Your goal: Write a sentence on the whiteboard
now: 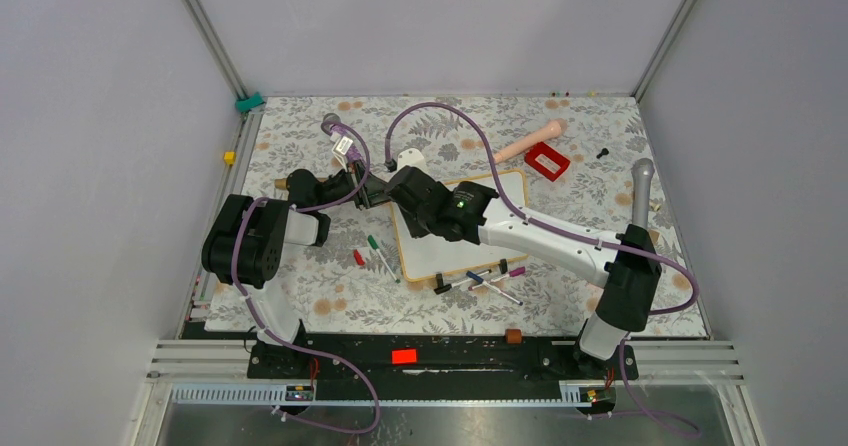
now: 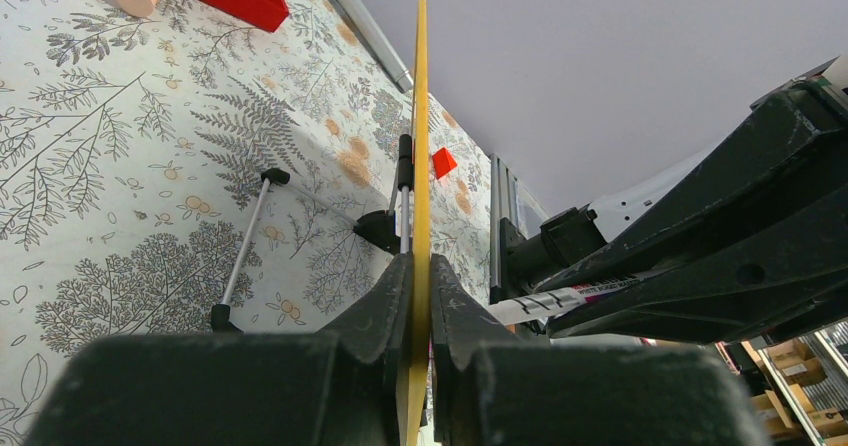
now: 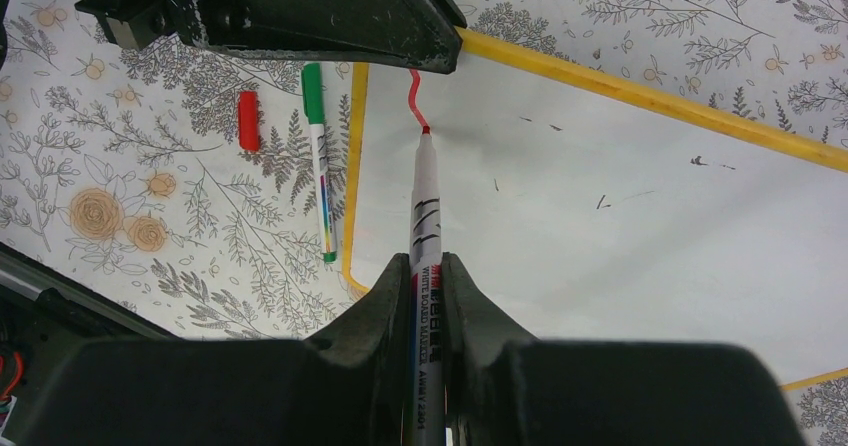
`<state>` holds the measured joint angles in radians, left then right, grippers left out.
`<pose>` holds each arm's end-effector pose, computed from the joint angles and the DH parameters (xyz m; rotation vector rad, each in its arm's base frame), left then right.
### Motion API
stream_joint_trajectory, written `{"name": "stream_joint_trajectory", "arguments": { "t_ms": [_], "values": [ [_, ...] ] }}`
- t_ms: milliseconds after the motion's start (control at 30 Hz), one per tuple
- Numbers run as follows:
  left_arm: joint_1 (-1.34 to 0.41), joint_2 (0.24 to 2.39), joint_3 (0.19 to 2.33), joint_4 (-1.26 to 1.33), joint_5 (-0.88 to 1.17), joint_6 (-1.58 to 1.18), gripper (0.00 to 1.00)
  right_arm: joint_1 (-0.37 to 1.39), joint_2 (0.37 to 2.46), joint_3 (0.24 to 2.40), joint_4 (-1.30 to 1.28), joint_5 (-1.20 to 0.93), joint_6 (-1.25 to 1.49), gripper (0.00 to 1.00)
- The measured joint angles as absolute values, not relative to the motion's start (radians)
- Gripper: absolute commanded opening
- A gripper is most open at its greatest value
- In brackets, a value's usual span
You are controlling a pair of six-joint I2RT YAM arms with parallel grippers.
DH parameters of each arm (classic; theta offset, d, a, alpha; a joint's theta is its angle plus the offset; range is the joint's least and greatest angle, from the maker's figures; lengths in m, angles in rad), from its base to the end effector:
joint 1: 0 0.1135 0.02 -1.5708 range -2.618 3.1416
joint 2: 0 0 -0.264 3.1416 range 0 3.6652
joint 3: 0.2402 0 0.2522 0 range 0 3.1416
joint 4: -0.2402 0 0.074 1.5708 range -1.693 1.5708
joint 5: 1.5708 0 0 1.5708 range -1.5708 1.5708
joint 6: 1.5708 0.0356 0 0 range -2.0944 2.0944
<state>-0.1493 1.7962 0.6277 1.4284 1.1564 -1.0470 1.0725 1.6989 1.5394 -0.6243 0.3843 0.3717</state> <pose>0.3071 -0.0792 0.1916 0.4351 1.6693 -1.6726 0.1938 0.3282 0.3201 -0.6136 2.2187 0.2946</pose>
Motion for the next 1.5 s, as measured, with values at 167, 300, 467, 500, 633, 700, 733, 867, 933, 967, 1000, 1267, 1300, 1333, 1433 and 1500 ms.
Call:
{"name": "stream_joint_trajectory", "arguments": {
  "t_ms": [167,300,467,500,633,700,733,867,933,967,1000,1267,1300,1333,1433,1500],
  "values": [
    [-0.149,1.796,0.628,1.428,1.156,-1.047,0.01,1.073,1.699,1.539,-0.625,0.389,0.371,0.00],
    [-0.149,1.796,0.628,1.428,1.156,-1.047,0.01,1.073,1.699,1.540,-0.629,0.402,0.371,0.00],
    [-0.149,1.796,0.628,1.428,1.156,-1.047,0.01,1.073,1.704,1.561,-0.646,0.423,0.363,0.00],
    [-0.149,1.796,0.628,1.428,1.156,-1.047,0.01,1.073,1.705,1.567,-0.646,0.429,0.360,0.00],
    [-0.149,1.796,0.628,1.429,1.157,-1.047,0.01,1.073,1.711,1.587,-0.646,0.444,0.350,0.00],
    [-0.149,1.796,0.628,1.429,1.157,-1.047,0.01,1.073,1.712,1.591,-0.643,0.444,0.344,0.00],
    [-0.149,1.796,0.628,1.429,1.157,-1.047,0.01,1.073,1.712,1.591,-0.641,0.444,0.342,0.00],
    [-0.149,1.796,0.628,1.429,1.157,-1.047,0.01,1.073,1.712,1.590,-0.634,0.450,0.333,0.00],
    [-0.149,1.796,0.628,1.429,1.157,-1.047,0.01,1.073,1.712,1.590,-0.635,0.455,0.331,0.00],
    [-0.149,1.796,0.628,1.429,1.157,-1.047,0.01,1.073,1.712,1.590,-0.636,0.455,0.329,0.00],
    [-0.149,1.796,0.628,1.429,1.157,-1.047,0.01,1.073,1.712,1.591,-0.637,0.456,0.329,0.00],
    [-0.149,1.796,0.628,1.430,1.157,-1.047,0.01,1.073,1.713,1.599,-0.642,0.461,0.329,0.00],
    [-0.149,1.796,0.628,1.430,1.157,-1.047,0.01,1.073,1.713,1.599,-0.642,0.461,0.329,0.00],
    [-0.149,1.796,0.628,1.430,1.157,-1.047,0.01,1.073,1.713,1.599,-0.643,0.461,0.329,0.00],
    [-0.149,1.796,0.628,1.430,1.157,-1.047,0.01,1.073,1.715,1.599,-0.645,0.460,0.329,0.00],
    [-0.149,1.796,0.628,1.430,1.157,-1.047,0.01,1.073,1.715,1.599,-0.646,0.459,0.329,0.00]
  ]
}}
